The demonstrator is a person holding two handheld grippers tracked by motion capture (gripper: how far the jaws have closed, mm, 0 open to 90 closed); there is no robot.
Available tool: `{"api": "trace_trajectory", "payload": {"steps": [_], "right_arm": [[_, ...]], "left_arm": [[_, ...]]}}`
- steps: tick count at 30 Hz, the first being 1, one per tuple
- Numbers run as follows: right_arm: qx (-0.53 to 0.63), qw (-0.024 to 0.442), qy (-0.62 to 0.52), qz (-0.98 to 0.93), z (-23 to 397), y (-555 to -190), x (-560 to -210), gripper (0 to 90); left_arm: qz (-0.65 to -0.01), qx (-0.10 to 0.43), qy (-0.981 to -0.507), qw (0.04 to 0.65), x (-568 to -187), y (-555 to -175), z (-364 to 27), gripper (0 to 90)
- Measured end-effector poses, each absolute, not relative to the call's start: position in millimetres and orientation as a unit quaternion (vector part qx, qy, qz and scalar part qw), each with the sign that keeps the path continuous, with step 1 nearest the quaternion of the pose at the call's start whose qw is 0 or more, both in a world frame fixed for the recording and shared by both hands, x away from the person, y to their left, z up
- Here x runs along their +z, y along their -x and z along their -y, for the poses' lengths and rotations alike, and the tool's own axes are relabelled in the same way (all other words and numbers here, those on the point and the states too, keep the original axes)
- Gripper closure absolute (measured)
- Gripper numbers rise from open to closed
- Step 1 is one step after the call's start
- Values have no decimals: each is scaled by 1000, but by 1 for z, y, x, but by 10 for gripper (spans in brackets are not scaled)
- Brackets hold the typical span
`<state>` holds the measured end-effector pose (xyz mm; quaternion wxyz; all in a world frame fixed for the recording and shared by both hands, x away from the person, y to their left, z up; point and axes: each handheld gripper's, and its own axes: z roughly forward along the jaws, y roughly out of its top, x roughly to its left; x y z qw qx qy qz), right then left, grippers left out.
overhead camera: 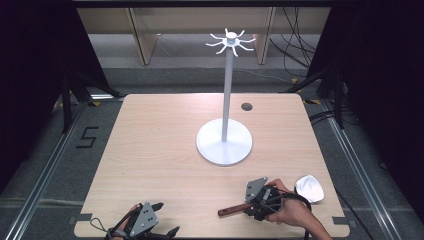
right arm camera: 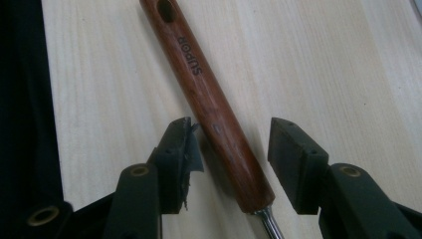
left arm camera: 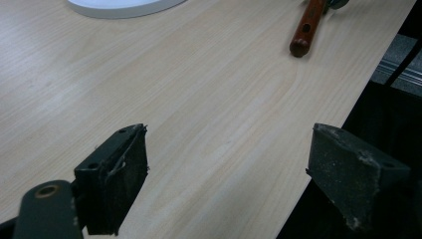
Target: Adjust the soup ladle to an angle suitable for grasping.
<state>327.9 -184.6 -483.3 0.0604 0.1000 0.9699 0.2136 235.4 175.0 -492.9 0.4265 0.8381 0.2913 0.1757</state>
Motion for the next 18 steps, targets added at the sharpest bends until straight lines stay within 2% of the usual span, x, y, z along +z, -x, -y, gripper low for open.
{"api": "trace_trajectory", "payload": {"steps": [5, 17, 18], "right_arm": [[201, 55, -100, -973, 182, -330, -484, 587], [155, 53, -99, -981, 176, -330, -481, 641], [162, 56, -60, -983, 175, -335, -482, 650]], "left_arm": [[-305, 169, -834, 428, -493, -234, -174, 152], [-297, 173, -843, 415, -492, -234, -176, 152], [-303, 170, -837, 424, -493, -233, -175, 152]]}}
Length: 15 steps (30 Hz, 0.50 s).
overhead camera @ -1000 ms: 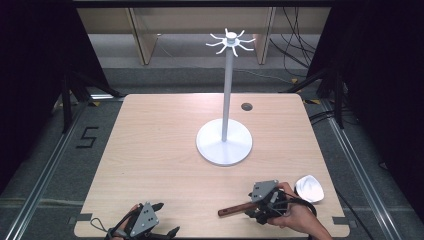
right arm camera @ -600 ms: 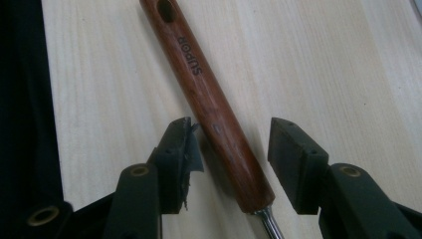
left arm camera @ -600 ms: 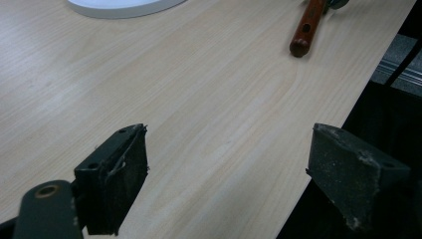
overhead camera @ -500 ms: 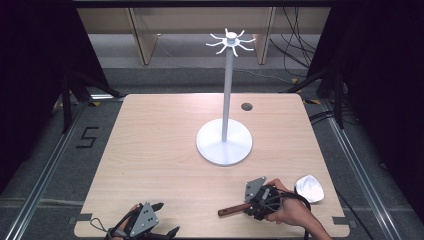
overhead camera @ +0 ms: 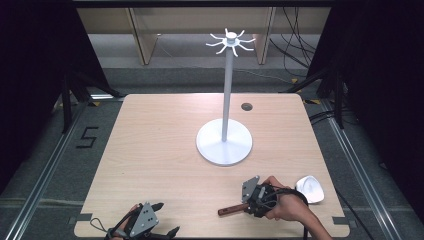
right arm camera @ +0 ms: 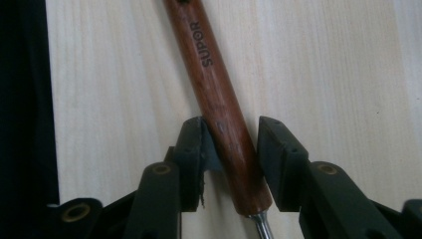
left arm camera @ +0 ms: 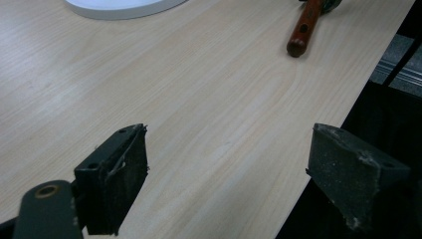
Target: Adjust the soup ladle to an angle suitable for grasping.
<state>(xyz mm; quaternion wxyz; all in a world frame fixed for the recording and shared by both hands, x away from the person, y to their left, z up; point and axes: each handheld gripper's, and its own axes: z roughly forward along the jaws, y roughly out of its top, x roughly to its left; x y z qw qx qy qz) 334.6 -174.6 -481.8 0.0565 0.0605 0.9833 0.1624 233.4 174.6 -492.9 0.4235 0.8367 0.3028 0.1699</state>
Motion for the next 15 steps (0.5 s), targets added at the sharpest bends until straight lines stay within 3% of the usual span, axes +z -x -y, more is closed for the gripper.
{"api": "trace_trajectory", "payload": {"steps": [7, 15], "right_arm": [[133, 58, -72, -987, 174, -344, -478, 728], [115, 49, -87, -988, 170, -347, -477, 732]], "left_arm": [[-307, 168, -832, 430, -493, -233, -174, 152], [-304, 166, -835, 428, -493, -233, -174, 152]]}}
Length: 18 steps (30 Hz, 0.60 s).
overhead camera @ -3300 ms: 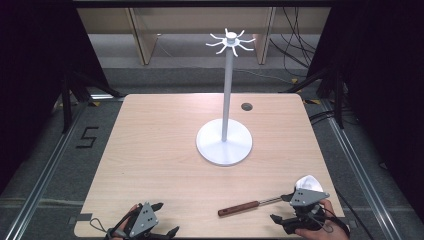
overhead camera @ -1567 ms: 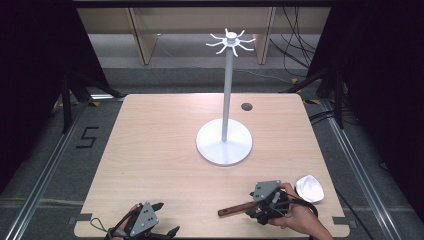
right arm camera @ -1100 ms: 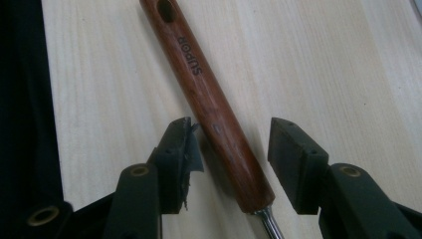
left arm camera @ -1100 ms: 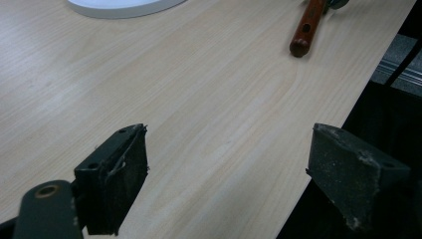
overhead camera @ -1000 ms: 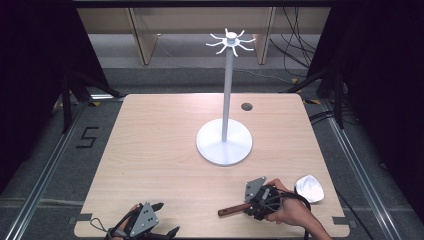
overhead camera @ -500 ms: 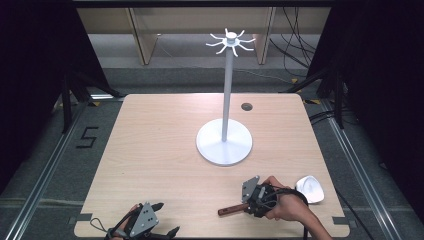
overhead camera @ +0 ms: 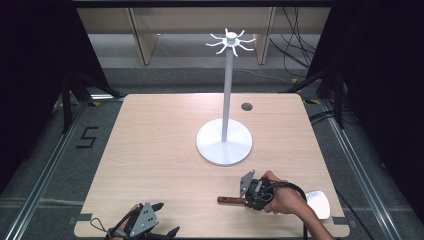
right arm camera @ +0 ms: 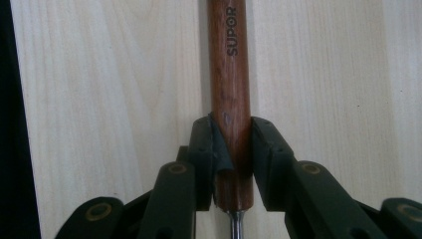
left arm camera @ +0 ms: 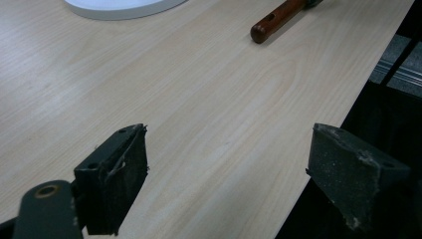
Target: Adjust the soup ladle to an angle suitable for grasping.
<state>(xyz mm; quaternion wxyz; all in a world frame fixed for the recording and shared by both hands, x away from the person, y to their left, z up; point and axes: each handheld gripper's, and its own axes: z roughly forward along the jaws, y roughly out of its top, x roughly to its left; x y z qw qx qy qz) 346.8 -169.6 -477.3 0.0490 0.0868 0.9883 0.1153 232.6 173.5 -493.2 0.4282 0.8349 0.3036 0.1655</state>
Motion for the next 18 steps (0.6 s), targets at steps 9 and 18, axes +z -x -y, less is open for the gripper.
{"api": "trace_trajectory", "payload": {"steps": [9, 18], "right_arm": [[87, 47, -92, -991, 162, -346, -476, 734], [61, 51, -88, -993, 155, -343, -474, 739]], "left_arm": [[-297, 172, -841, 417, -492, -234, -175, 152], [-298, 163, -842, 420, -491, -234, -176, 152]]}}
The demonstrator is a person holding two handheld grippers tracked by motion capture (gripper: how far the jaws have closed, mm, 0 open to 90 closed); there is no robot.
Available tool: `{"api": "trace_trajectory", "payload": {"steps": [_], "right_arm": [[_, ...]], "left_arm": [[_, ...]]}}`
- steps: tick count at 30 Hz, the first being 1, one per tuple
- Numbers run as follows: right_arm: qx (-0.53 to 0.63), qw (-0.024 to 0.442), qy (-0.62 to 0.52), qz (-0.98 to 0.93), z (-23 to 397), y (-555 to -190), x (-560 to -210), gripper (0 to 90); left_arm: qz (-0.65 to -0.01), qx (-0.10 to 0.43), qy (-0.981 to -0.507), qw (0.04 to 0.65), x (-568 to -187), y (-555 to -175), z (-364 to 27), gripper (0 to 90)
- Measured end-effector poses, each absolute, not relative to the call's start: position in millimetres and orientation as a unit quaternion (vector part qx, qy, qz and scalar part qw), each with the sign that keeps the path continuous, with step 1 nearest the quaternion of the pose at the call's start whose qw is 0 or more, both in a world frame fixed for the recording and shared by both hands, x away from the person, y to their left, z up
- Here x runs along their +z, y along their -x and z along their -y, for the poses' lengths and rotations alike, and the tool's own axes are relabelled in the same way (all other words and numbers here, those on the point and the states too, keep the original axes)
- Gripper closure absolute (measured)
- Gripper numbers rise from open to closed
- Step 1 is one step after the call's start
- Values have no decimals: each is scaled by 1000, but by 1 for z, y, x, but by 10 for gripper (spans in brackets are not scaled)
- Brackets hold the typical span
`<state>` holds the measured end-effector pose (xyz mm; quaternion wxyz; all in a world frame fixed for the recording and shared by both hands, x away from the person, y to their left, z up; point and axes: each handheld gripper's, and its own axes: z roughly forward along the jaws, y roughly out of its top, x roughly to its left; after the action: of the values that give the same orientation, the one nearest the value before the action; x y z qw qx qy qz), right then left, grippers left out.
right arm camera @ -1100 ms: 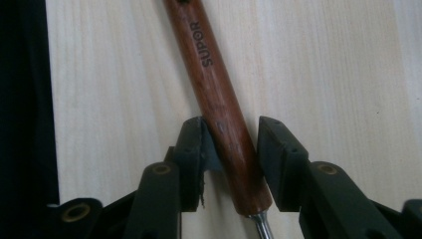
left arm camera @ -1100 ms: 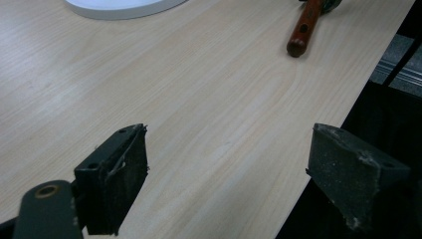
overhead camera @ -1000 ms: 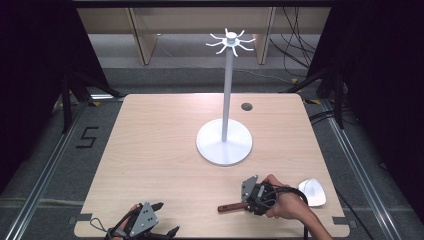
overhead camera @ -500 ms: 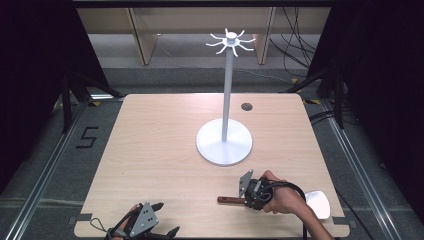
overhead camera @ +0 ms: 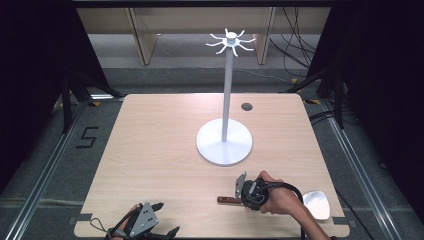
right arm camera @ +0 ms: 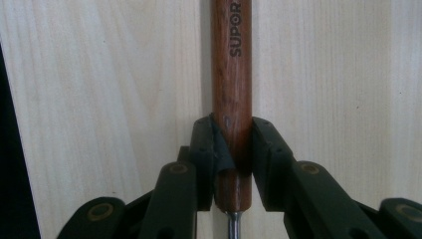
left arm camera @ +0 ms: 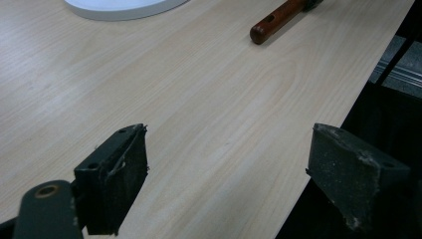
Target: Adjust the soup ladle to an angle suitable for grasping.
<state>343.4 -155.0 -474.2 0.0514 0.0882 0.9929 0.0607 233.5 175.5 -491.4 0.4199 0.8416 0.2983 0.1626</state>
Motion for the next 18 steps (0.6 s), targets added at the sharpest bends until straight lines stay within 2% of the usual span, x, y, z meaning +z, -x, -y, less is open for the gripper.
{"api": "trace_trajectory", "payload": {"steps": [2, 5, 6, 10, 12, 18], "right_arm": [[65, 59, -66, -994, 155, -345, -474, 740], [75, 68, -97, -990, 158, -345, -471, 742], [96, 68, -71, -991, 161, -349, -468, 742], [126, 78, -85, -985, 168, -349, -458, 742], [138, 74, -126, -980, 172, -345, -451, 743], [200, 98, -103, -969, 185, -350, -427, 743]], "left_arm": [[-296, 172, -842, 417, -492, -234, -176, 152], [-298, 163, -841, 421, -491, -234, -176, 152], [-301, 161, -838, 425, -492, -234, -175, 152], [-300, 167, -838, 423, -492, -234, -174, 152], [-297, 169, -842, 417, -492, -235, -175, 152], [-300, 165, -842, 418, -491, -235, -175, 152]]}}
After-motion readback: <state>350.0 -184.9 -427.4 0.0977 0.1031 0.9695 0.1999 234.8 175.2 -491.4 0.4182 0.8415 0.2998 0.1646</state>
